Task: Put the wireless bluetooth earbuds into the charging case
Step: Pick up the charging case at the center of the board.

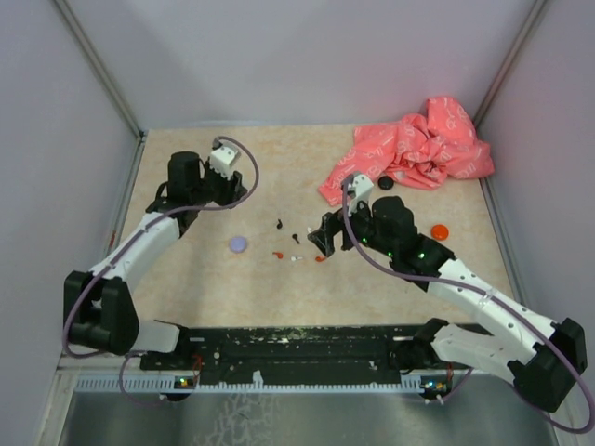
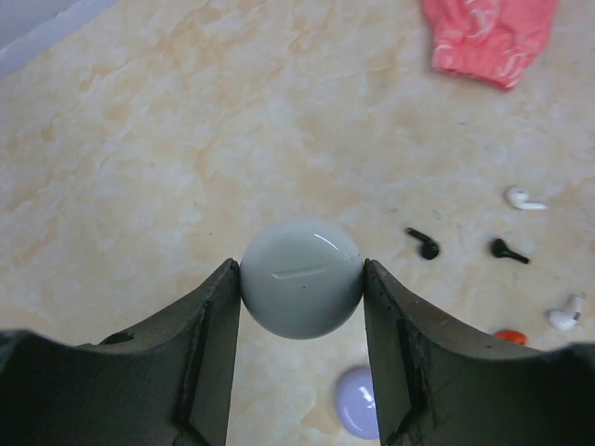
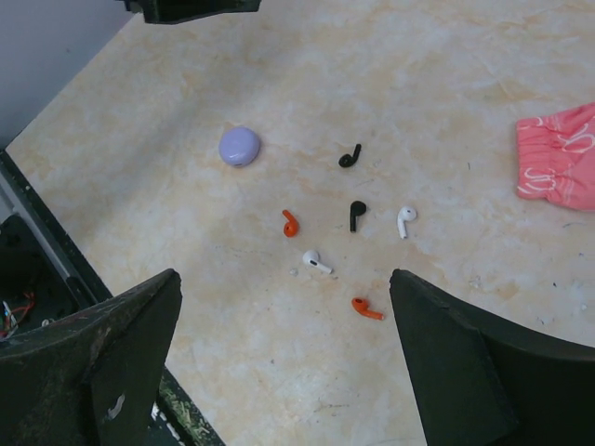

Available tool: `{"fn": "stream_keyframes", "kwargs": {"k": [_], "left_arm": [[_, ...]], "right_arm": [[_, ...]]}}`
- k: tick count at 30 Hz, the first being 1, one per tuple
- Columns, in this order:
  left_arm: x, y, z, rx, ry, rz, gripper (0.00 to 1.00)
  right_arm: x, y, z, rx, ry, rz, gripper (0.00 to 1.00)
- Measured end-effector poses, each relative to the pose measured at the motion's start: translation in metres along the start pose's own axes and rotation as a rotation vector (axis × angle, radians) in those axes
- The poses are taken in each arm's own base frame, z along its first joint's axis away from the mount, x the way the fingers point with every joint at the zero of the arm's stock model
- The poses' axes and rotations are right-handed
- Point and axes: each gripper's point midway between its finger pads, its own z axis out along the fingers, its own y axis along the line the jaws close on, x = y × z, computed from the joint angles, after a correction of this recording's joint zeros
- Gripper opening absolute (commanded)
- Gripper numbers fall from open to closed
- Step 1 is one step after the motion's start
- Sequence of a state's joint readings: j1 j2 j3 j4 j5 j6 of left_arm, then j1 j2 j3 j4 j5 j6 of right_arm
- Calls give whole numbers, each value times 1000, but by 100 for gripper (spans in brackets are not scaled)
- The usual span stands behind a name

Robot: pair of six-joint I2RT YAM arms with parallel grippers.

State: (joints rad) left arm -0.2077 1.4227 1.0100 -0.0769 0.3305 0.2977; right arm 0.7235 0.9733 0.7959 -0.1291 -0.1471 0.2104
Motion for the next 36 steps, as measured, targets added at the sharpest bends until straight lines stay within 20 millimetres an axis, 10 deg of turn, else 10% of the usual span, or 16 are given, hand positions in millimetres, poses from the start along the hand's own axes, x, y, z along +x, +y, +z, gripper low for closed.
{"fn": "stream_keyframes", "kwargs": {"k": [23, 36], "left_arm": [[-29, -191, -56, 306, -480, 122, 19], [-48, -222, -73, 327, -622, 252, 20]], "right_arm": [[-31, 14, -3, -39, -7, 19, 86], [-26, 28, 21, -99, 94, 120, 69]]}}
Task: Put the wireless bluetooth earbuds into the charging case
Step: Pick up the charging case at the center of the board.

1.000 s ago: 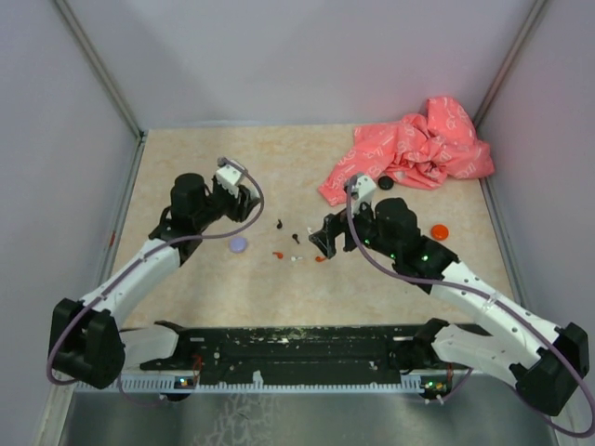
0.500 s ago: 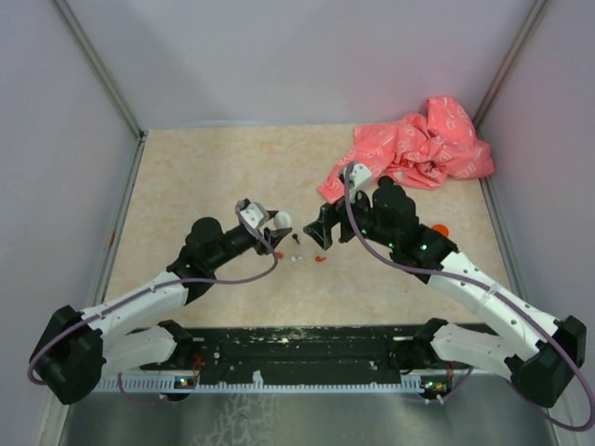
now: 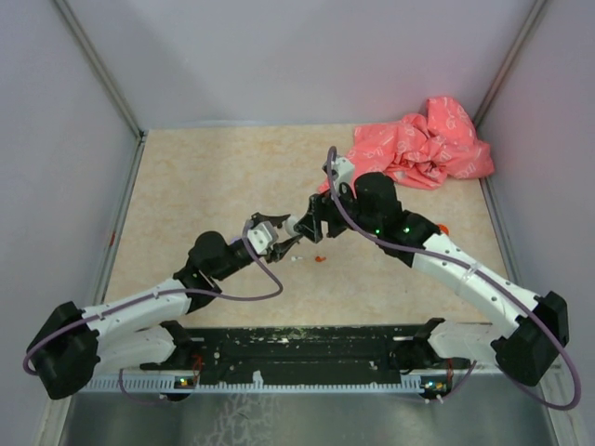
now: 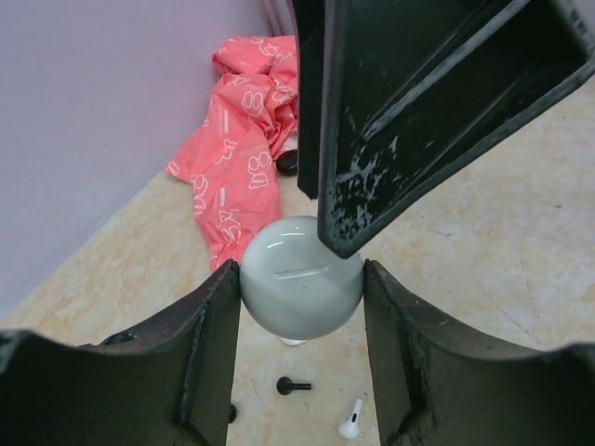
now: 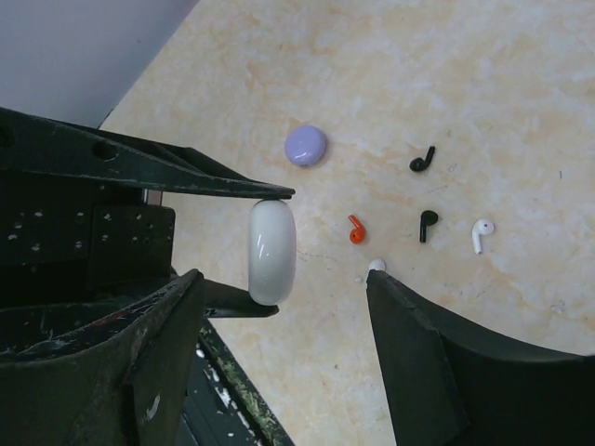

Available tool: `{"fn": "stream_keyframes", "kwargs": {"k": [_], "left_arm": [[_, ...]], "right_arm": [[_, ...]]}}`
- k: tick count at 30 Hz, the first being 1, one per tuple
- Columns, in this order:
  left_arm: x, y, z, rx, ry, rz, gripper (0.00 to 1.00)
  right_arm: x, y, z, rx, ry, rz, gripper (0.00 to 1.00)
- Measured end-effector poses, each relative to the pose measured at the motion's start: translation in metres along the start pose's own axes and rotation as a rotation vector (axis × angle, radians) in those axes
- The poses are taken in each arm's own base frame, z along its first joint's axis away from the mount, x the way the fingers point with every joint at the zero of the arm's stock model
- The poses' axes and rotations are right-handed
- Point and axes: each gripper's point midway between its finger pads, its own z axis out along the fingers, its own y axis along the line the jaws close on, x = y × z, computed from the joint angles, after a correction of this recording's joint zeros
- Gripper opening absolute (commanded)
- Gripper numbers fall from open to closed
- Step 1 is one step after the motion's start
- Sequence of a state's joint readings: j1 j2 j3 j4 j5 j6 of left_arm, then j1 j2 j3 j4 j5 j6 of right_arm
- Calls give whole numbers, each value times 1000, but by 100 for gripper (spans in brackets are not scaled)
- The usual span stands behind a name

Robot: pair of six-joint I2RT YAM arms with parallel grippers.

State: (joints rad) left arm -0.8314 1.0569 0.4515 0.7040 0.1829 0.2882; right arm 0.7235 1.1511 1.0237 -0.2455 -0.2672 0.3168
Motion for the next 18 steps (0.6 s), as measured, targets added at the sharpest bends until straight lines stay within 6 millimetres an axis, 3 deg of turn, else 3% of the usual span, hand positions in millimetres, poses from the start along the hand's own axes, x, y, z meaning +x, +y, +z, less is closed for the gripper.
{"fn": "stream_keyframes", "kwargs": {"k": [7, 15, 18], "left_arm": [[-6, -5, -1, 5, -19, 46, 22], [-7, -7, 0, 11, -23, 71, 26], [-8, -7, 0, 8, -25, 79, 36]], "right_arm": [[14, 2, 10, -25, 57, 49, 60], [14, 12, 15, -87, 63, 80, 24], [13, 13, 15, -90, 60, 81, 11]]}}
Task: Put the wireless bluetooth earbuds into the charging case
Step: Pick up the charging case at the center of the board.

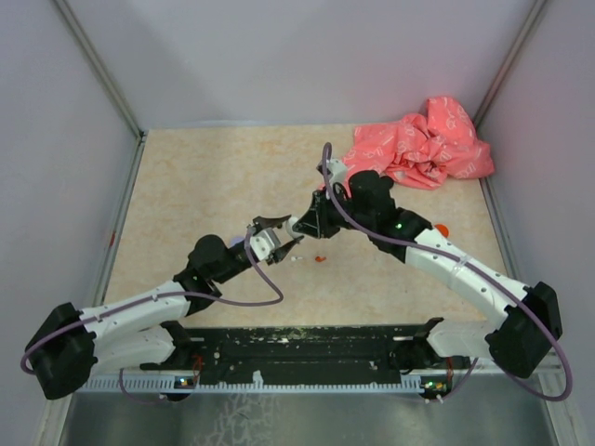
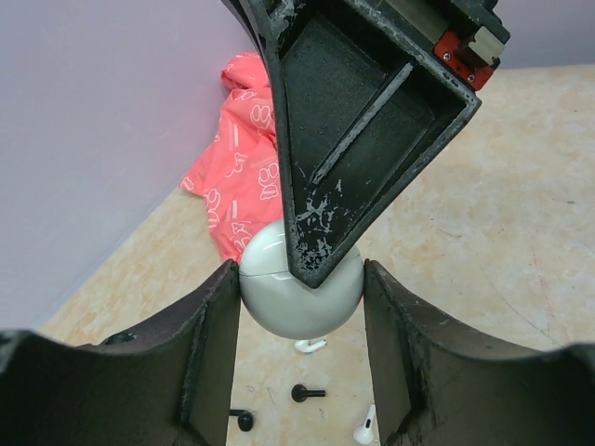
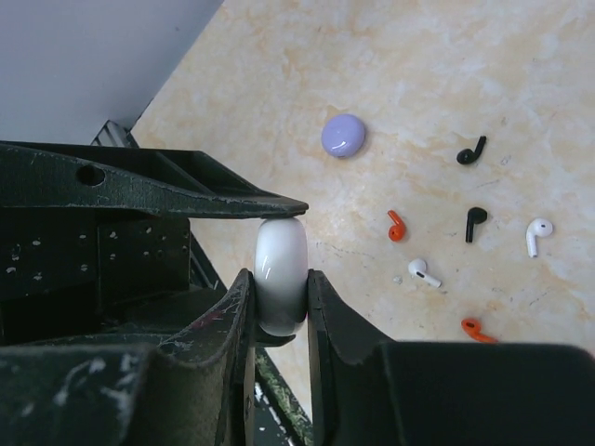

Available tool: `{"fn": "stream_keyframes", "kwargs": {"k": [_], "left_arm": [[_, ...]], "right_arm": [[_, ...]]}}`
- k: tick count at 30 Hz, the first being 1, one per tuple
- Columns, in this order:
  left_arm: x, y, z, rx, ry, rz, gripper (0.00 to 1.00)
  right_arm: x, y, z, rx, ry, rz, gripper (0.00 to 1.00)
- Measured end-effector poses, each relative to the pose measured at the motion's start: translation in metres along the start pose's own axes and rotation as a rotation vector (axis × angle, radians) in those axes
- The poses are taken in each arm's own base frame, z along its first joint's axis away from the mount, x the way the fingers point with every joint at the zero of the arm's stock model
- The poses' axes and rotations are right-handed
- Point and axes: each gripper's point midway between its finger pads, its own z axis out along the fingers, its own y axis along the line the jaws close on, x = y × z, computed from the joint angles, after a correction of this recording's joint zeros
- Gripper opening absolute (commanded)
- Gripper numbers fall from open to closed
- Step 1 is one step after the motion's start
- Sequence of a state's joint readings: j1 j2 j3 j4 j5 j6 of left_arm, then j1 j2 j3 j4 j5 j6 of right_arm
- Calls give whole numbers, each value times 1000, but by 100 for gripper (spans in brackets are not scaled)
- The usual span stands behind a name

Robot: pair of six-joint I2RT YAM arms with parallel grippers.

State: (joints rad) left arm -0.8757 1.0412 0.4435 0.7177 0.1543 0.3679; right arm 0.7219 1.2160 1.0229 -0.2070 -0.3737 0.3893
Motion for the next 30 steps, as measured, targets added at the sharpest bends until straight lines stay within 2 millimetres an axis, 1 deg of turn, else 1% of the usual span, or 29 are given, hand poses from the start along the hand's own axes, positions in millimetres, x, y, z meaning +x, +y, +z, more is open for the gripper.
{"fn": "stream_keyframes", "kwargs": {"k": [3, 4, 5, 7, 9, 12, 15, 20, 23, 26, 30], "left_arm": [[-1, 1, 0, -2, -1, 4, 49], [0, 1, -1, -4, 2, 4, 60], [0, 1, -1, -4, 2, 4, 64], [0, 2, -2, -14, 7, -15, 71], [0, 2, -5, -21, 16, -40, 75], [-2, 1, -8, -24, 20, -81, 77], [-7, -1, -12, -8, 12, -128, 77], [-17, -7, -22, 58, -17, -230, 74], [-23, -9, -27, 110, -37, -289, 73], [-23, -9, -32, 156, -49, -364, 73], [-24, -12, -37, 237, -73, -483, 68]], "right_arm": [[-1, 0, 0, -2, -3, -4, 0], [-1, -1, -1, -4, -1, -9, 0], [-1, -1, -1, -5, -1, -10, 0], [0, -2, -1, -9, 4, -23, 0], [0, -4, -4, -7, 8, -44, 0], [0, -10, -11, 4, 18, -84, 0], [-6, -8, -20, -5, 16, -144, 0], [-12, 5, -31, -70, 17, -270, 0], [-8, 12, -36, -122, 31, -339, 0], [-3, 20, -39, -185, 44, -396, 0], [0, 33, -43, -273, 45, -456, 0]]}}
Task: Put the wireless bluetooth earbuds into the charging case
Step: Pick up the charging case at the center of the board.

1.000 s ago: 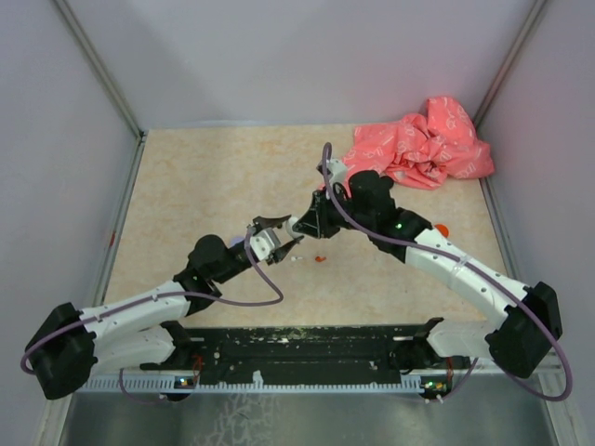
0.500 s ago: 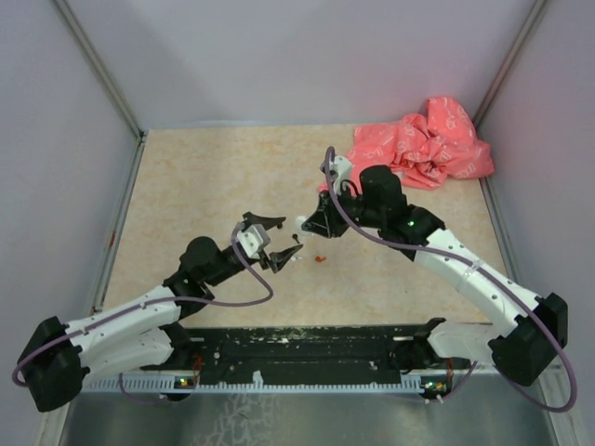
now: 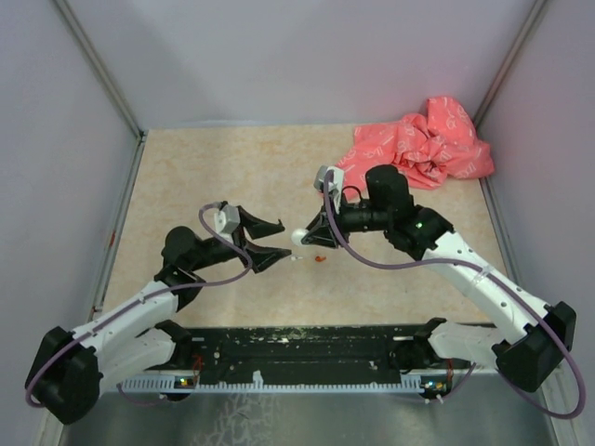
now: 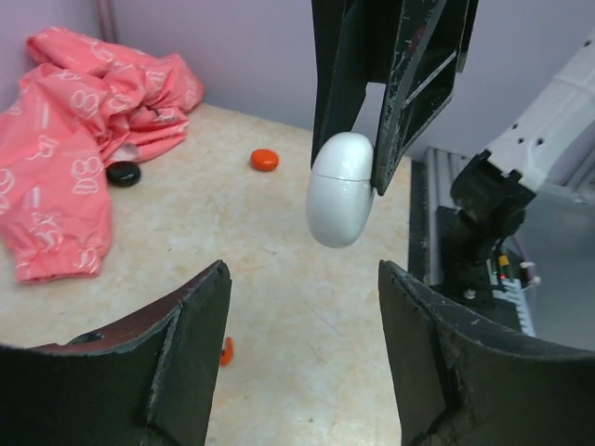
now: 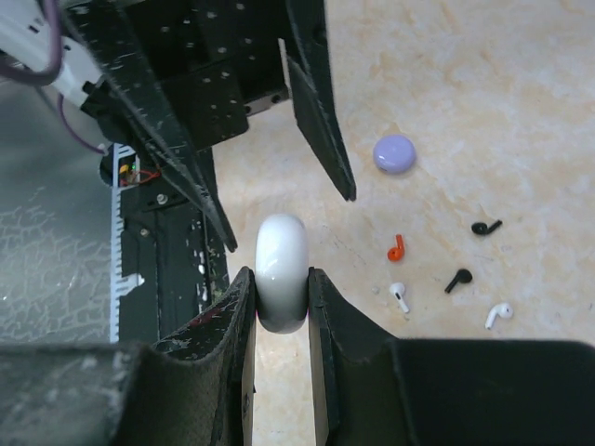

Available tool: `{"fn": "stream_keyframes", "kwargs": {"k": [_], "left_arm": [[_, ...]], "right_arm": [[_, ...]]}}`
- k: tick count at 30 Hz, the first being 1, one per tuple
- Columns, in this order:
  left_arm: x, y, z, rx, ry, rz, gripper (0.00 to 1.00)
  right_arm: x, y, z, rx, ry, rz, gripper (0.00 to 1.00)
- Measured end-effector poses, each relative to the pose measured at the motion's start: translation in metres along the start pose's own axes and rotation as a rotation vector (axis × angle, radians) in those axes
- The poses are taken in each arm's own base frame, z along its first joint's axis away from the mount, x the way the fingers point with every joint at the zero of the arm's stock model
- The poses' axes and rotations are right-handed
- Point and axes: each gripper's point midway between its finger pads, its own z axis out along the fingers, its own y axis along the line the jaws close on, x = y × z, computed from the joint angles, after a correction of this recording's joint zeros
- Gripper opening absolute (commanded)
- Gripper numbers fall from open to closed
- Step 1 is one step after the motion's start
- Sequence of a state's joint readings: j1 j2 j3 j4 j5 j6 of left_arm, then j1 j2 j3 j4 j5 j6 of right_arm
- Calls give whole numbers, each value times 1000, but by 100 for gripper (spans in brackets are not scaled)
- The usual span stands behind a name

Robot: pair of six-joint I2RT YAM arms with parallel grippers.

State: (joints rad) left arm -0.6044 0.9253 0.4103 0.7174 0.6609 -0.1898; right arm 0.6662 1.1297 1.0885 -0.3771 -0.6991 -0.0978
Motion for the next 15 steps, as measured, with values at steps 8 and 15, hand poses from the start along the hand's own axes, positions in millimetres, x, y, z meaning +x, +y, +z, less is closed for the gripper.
{"fn": "stream_keyframes", "kwargs": {"k": [8, 15], "left_arm": [[-6, -17, -3, 182, -16, -168, 63], [-3, -29, -7, 251, 13, -181, 58]], "right_arm": [[-7, 17, 0, -117, -32, -95, 0], [-4, 22, 2, -170, -17, -109, 0]]}}
